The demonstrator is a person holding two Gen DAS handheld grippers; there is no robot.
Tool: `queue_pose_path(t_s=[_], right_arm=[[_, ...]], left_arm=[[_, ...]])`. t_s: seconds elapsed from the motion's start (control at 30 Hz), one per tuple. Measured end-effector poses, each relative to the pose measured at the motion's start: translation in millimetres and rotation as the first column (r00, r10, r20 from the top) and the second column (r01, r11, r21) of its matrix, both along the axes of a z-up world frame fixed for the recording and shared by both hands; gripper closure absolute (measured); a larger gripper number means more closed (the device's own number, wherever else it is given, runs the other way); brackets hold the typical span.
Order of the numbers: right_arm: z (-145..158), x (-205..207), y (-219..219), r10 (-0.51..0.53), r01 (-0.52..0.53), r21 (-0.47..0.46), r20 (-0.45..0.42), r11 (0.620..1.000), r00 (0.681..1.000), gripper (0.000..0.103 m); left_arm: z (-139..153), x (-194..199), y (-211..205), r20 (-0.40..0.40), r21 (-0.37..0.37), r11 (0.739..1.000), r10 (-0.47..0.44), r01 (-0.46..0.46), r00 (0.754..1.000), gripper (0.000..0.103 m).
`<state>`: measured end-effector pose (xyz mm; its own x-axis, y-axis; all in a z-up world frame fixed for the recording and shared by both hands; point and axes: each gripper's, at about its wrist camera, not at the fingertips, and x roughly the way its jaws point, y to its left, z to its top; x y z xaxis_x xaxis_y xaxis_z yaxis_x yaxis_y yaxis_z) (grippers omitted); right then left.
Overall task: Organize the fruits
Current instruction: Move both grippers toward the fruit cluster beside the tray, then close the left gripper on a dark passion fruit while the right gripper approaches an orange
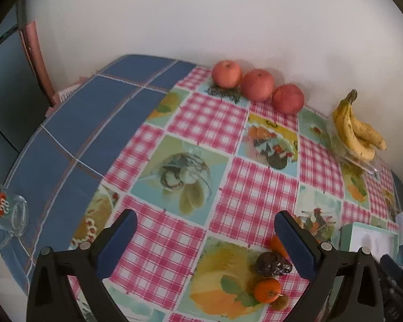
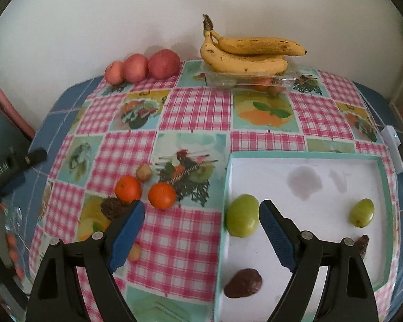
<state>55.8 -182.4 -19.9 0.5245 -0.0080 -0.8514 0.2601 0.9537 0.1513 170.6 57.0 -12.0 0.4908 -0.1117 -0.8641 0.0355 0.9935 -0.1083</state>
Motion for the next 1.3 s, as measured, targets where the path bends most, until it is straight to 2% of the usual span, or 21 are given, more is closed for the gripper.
queue_pose_path(t_s=[0.27,0.37,0.43,0.53,0.67,0.73,0.83,0.9,1.03,1.3], right_arm=[[4,12,-5,-0.052,0.051,0.030,0.024,0.998,0.998,0.018],[0,19,-4,-0.046,0.046,0.041,0.012,0.998,0.999,0.032],[-6,24,-4,-0.047,0.047,0.058,0.004,0.997,0.999,0.033],[-15,30,-4,-0.036,0.037,0.093,-0.012,0.995,0.999,0.041],[-22,33,-6,-0.055,0.057,0.106,-0.026,0.993,0.998,0.043],[-23,34,-7,-0.059,0.061,0.108,-0.029,0.992,0.998,0.044],[-24,34,-7,-0.059,0.062,0.108,-0.033,0.992,0.998,0.045],[-25,35,-6,-0.056,0.060,0.113,-0.036,0.992,0.998,0.045],[-28,35,-5,-0.057,0.061,0.114,-0.043,0.992,0.997,0.045],[-32,36,-4,-0.059,0.065,0.122,-0.056,0.990,0.997,0.045]], left_arm=[[-40,5,-10,-0.142,-0.071,0.997,-0.012,0.002,0.990,0.005],[-50,4,-15,-0.185,-0.092,0.996,-0.031,0.014,0.982,0.013],[-53,4,-19,-0.204,-0.101,0.994,-0.049,0.028,0.978,0.022],[-58,2,-26,-0.231,-0.140,0.989,-0.084,0.053,0.969,0.030],[-63,0,-37,-0.251,-0.171,0.982,-0.118,0.076,0.961,0.033],[-66,0,-40,-0.271,-0.215,0.974,-0.132,0.074,0.953,0.033],[-73,-2,-45,-0.302,-0.274,0.959,-0.159,0.074,0.940,0.043],[-75,-3,-49,-0.307,-0.268,0.960,-0.165,0.081,0.937,0.046],[-75,-2,-52,-0.310,-0.296,0.952,-0.178,0.083,0.934,0.062],[-73,-1,-40,-0.297,-0.284,0.958,-0.127,0.039,0.946,0.063]])
